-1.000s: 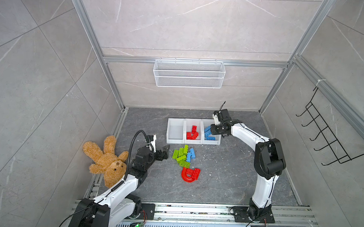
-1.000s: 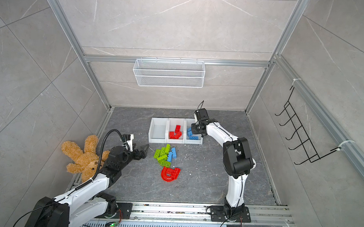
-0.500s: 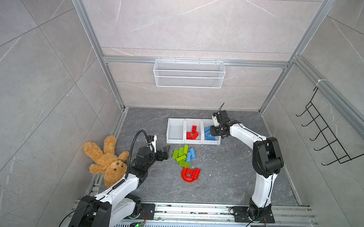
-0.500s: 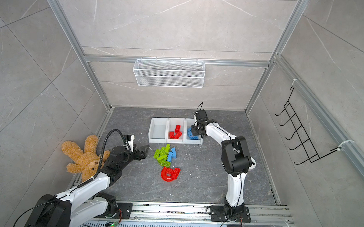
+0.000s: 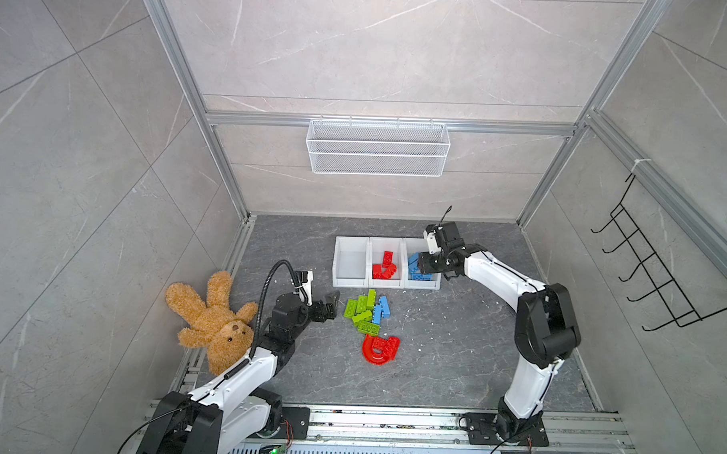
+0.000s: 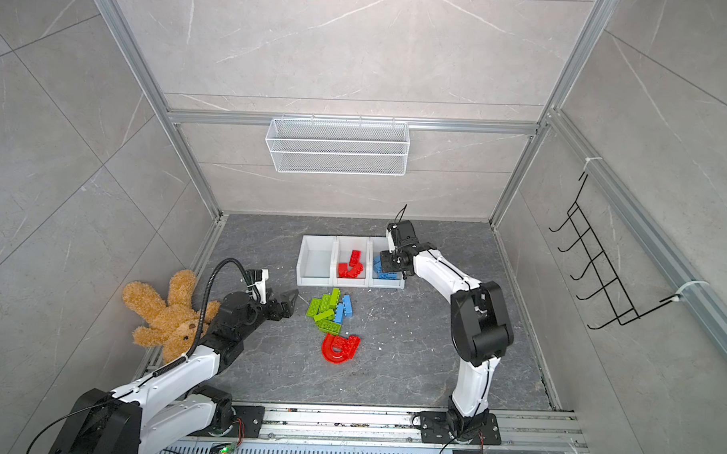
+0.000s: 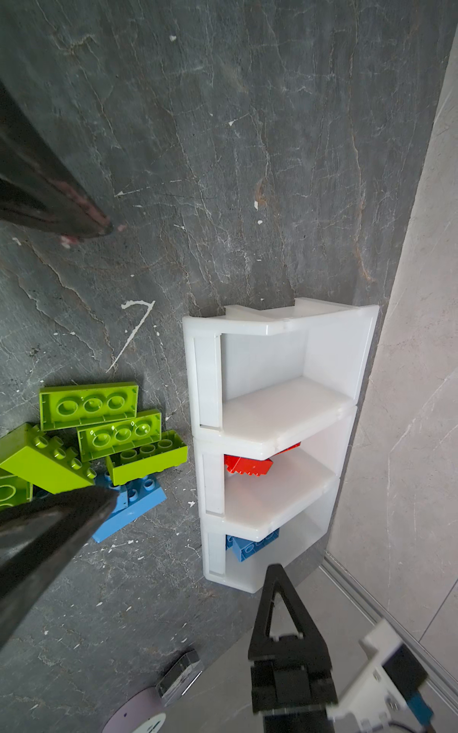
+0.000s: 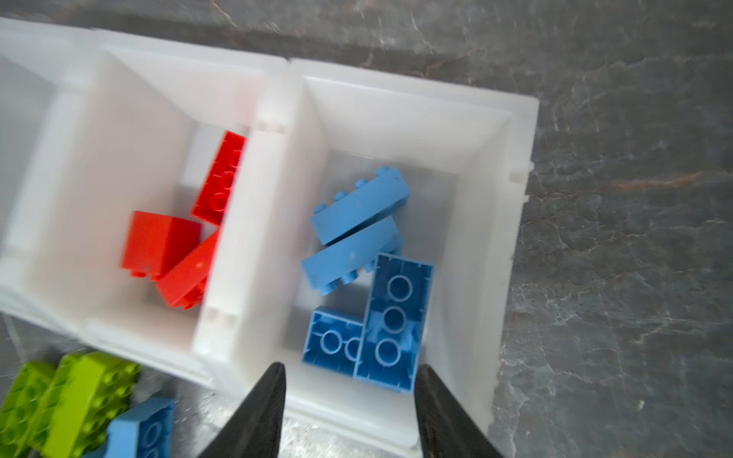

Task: Sort the legos into containers by color
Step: 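Move the right gripper back to another light-blue brick by the pile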

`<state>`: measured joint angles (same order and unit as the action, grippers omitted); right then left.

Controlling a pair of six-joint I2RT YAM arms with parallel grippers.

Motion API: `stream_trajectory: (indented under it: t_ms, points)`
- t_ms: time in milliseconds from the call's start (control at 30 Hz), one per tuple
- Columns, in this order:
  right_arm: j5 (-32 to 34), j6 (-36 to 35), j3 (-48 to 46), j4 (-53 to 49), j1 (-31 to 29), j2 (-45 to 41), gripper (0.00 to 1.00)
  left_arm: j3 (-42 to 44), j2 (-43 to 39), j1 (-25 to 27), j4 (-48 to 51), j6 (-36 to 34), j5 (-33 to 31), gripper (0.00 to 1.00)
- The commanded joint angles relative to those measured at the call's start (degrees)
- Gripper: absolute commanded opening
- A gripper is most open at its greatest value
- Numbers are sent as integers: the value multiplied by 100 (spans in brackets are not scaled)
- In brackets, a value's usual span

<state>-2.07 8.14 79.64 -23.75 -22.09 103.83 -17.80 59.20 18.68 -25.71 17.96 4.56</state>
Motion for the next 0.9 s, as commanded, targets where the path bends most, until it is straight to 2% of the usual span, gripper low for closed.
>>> stream_trajectory:
  t_ms: [0,167,300,500,867]
  points:
    - [-154,235,-450,264,-467,-832,53,-88,-99,13,-177,-117,-39,99]
    - [91,624,-1148,477,-1287,-1207,52,-95,-35,16,-211,-92,-47,99]
    - [207,836,-1352,751,-1730,-982,52,-85,-89,13,-187,-56,-6,99]
    - [206,812,-1033,771,-2004,-105,52,-73,-54,13,-217,-66,-64,99]
    - [372,742,-766,575,-2012,476,47,-93,-28,10,-210,-64,-27,99]
